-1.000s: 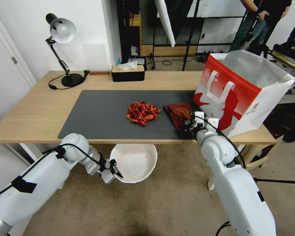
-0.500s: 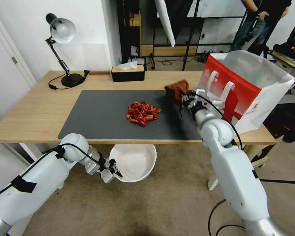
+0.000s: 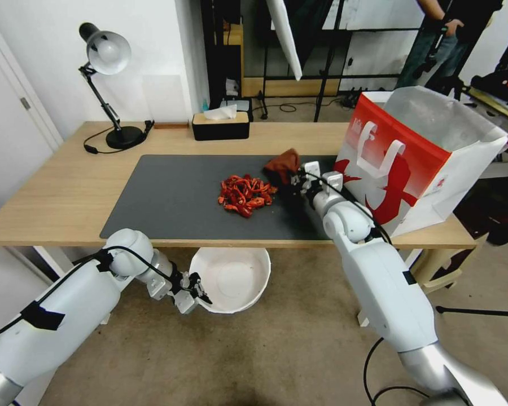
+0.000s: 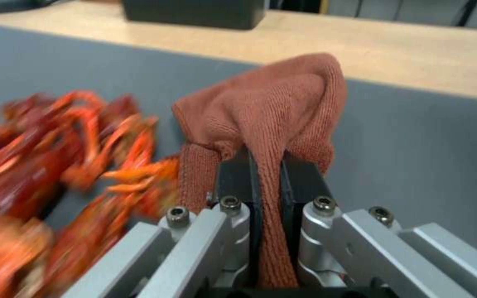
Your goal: Sweep shrimp from table into container with towel, then put container into takeout bag.
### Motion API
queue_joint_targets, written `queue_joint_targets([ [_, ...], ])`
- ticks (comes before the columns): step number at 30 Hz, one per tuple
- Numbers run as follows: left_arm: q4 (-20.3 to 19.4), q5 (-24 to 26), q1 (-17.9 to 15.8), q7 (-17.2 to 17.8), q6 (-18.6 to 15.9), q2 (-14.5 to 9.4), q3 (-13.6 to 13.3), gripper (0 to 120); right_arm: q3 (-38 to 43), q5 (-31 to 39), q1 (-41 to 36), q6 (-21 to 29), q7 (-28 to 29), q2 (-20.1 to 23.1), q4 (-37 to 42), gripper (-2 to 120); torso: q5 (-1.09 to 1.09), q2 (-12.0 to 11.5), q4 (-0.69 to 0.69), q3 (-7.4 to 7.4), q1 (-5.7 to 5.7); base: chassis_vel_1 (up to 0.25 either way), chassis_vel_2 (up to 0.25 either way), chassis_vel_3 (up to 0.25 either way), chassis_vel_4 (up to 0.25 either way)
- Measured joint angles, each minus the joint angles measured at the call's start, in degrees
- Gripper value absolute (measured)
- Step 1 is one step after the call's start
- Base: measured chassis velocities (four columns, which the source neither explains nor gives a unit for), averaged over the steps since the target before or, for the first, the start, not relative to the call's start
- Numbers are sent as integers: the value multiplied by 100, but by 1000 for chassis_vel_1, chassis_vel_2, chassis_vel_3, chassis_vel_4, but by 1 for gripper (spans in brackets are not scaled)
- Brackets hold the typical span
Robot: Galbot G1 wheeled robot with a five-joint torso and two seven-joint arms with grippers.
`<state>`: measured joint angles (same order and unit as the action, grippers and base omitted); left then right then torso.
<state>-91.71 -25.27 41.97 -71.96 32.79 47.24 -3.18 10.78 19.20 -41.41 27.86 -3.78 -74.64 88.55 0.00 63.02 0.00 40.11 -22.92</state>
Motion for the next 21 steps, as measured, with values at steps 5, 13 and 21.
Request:
queue_joint_targets([
  [5,48,68,-62,7,7,22,5,0,-31,26,-293,117,-79,42,258,4,0,0,0,0,0,0,0,0,0],
  [13,90,72,-180,5,1,38,-62,0,-145,1,-735,127,-96,102,676,4,0,1,-1,-1,1,0,0,0,0],
  [21,151,75,-237,4,-9,70,-70,0,-190,-58,-995,169,-106,162,994,4,0,1,1,-1,1,0,0,0,0],
])
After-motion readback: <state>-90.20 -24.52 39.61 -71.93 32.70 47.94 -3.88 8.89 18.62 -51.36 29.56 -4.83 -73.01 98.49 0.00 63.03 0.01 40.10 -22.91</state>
